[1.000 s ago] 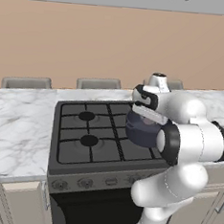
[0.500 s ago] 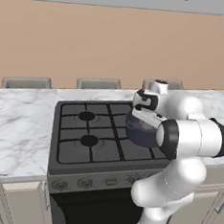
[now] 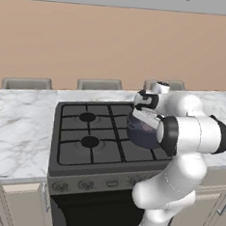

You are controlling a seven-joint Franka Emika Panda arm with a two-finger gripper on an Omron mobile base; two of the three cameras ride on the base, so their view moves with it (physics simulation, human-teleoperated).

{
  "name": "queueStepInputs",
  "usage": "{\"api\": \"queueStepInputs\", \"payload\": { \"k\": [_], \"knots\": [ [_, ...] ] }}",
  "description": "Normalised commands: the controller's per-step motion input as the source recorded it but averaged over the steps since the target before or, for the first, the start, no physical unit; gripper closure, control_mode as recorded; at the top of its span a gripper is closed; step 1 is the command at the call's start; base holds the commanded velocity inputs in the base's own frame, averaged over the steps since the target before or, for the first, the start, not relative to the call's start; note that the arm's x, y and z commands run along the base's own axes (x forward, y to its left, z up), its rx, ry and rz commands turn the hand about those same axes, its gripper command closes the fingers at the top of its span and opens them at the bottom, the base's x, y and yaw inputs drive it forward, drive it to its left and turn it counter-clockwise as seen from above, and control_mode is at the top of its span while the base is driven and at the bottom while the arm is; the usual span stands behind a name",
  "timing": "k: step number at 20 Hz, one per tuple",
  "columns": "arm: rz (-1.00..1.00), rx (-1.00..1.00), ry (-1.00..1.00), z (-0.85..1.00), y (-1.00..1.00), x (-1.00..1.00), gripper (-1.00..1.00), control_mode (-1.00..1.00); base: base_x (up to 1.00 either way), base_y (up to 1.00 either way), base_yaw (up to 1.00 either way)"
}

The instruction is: Turn on the burner for the pot on the stove. Wait thirty seconds for the pot to heat up. Then add the eggplant to the pot.

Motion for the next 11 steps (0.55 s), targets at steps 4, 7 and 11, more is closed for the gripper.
{"api": "queueStepInputs", "payload": {
  "k": [4, 7, 11],
  "knots": [
    [0.00, 0.05, 0.01, -0.22, -0.03, 0.09, 1.00, -1.00, 0.00, 0.00, 0.00],
    [0.00, 0.04, 0.01, -0.28, -0.04, 0.04, 1.00, -1.00, 0.00, 0.00, 0.00],
    [0.00, 0.02, 0.00, -0.35, 0.00, 0.12, 1.00, -1.00, 0.00, 0.00, 0.00]
  ]
}}
